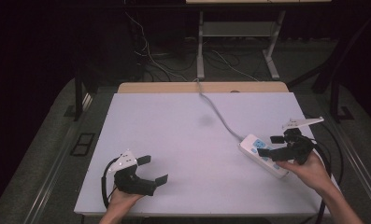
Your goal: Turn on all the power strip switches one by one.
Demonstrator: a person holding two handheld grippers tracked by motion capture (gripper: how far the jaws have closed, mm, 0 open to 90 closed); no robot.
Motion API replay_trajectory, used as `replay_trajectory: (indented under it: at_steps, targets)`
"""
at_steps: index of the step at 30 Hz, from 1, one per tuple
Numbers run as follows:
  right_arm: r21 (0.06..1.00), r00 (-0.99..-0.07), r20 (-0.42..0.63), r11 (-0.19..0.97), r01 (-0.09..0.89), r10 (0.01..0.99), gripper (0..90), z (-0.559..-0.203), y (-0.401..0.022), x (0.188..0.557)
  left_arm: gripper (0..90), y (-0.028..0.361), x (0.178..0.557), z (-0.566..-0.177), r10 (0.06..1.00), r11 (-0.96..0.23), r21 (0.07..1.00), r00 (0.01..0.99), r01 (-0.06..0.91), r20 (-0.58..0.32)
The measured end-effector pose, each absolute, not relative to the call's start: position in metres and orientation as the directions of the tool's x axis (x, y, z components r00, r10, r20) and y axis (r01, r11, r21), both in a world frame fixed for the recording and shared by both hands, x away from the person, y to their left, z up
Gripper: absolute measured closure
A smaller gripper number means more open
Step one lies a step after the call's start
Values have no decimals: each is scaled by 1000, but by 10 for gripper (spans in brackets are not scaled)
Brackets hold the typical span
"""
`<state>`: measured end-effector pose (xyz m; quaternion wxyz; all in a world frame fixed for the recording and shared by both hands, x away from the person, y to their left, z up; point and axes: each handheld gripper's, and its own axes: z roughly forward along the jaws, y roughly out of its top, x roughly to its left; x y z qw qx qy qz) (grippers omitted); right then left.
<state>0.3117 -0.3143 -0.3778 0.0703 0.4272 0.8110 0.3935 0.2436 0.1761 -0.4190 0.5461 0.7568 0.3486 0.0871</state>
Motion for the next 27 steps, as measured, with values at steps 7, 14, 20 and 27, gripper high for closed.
replay_trajectory:
  at_steps: [7, 14, 20, 27]
  targets:
    - [743, -628, 239, 277, 609, 740, 4, -383, -312, 286, 0, 176, 244, -419, 623, -158, 888, 741, 432, -250]
    - [768, -640, 256, 250, 590, 724, 4, -394, -313, 266, 0, 176, 244, -419, 623, -157, 888, 741, 432, -251]
    - [785, -645, 272, 223, 578, 714, 4, -406, -310, 251, 0, 176, 243, -419, 622, -161, 888, 742, 432, -248]
    - [788, -652, 284, 217, 577, 703, 4, -420, -307, 246, 0, 177, 244, -419, 621, -162, 887, 743, 433, -249]
